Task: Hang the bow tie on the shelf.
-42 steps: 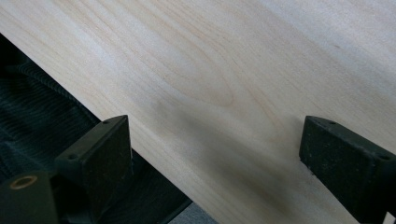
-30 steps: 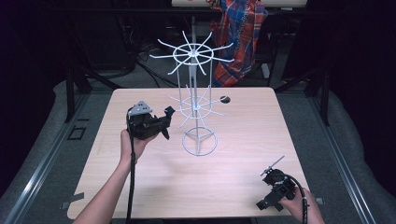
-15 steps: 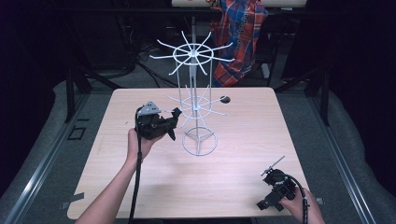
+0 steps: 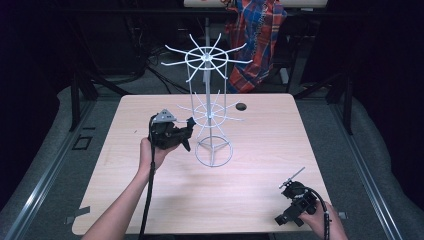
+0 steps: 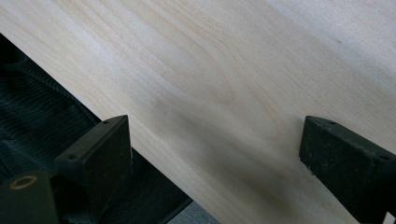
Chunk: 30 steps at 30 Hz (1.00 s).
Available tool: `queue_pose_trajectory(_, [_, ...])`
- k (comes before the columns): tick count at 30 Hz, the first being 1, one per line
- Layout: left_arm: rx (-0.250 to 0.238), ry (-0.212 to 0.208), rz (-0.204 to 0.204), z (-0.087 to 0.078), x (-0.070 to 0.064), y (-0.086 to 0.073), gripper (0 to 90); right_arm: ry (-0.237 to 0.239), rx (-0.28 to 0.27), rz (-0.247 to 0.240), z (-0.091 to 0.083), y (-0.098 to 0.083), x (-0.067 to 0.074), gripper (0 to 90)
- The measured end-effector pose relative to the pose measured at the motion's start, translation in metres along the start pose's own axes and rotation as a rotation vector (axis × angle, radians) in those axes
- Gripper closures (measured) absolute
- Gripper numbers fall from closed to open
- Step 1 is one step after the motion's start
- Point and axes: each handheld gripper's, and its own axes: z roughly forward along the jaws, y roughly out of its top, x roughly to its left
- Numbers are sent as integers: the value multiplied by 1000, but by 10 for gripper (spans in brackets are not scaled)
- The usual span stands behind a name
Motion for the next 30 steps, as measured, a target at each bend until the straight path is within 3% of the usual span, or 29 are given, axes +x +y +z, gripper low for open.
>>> queue_pose_trajectory(7, [-9, 1, -34, -2, 5, -3, 746, 17, -34, 29, 1, -2, 2, 88])
queue_pose_trajectory(8, [-7, -4, -40, -1, 6, -3, 748, -6, -12, 4, -1, -1, 0, 88])
queue_pose_trajectory(9, [-7, -4, -40, -1, 6, -3, 750, -9, -19, 9, -1, -2, 0, 88])
queue_pose_trajectory(15, [4, -18, -41, -1, 6, -4, 733, -6, -12, -1, -2, -2, 0, 88])
queue_pose_trajectory(19, [11, -11, -45, -3, 6, -4, 658, 19, -37, 28, 1, -2, 0, 88])
queue_pose_trajectory(23, [19, 10, -66, -4, 9, -6, 548, -4, -22, 3, -2, -2, 0, 88])
queue_pose_trajectory(26, [33, 20, -93, -5, 11, -9, 457, 15, -46, 21, -1, -3, 1, 86])
queue_pose_trajectory(30, [36, 21, -94, -9, 12, -10, 377, 29, -60, 27, -1, -3, 1, 84])
